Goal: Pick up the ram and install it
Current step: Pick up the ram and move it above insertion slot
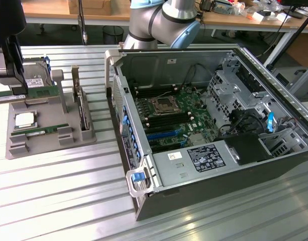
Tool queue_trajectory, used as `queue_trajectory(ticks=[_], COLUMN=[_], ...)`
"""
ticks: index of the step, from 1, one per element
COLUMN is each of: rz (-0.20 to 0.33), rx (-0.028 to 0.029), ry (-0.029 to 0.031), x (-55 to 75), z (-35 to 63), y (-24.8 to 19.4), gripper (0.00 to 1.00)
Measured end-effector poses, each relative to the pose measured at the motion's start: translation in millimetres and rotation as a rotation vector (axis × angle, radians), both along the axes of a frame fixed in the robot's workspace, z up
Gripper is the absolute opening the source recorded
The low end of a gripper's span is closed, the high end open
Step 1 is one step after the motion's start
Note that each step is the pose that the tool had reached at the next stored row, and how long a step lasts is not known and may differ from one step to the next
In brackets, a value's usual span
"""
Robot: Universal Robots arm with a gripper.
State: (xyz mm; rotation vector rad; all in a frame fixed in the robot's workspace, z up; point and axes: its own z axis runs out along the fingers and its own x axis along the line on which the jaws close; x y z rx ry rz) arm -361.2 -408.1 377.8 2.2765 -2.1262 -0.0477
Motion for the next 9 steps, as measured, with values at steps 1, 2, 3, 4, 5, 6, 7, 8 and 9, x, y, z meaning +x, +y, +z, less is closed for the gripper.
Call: queue_trajectory(ticks=[1, 2, 3, 4, 5, 6, 7, 8, 9], rz=[0.000, 0.000, 0.000, 0.000, 0.000, 0.000, 0.000, 0.000, 0.000], rx=[0.0000, 0.0000, 0.0000, 0.0000, 0.0000, 0.0000, 0.0000, 0.0000, 0.0000], ry=[-0.0001, 0.0000, 0.0000, 0.0000, 0.0001, 0.0000, 0.0000, 0.0000, 0.0001], x=[0.0, 0.0, 0.0, 0.0, 0.0, 0.0, 0.0, 0.0, 0.0], z=[0.4, 0.8, 1.1, 1.3, 1.8, 2.1, 2.4, 2.7, 3.1], y=[0.0, 0.0, 0.0, 0.0, 0.0, 0.0, 0.0, 0.0, 0.0], gripper=[0.12, 0.12, 0.12, 0.12, 0.12, 0.12, 0.12, 0.12, 0.12])
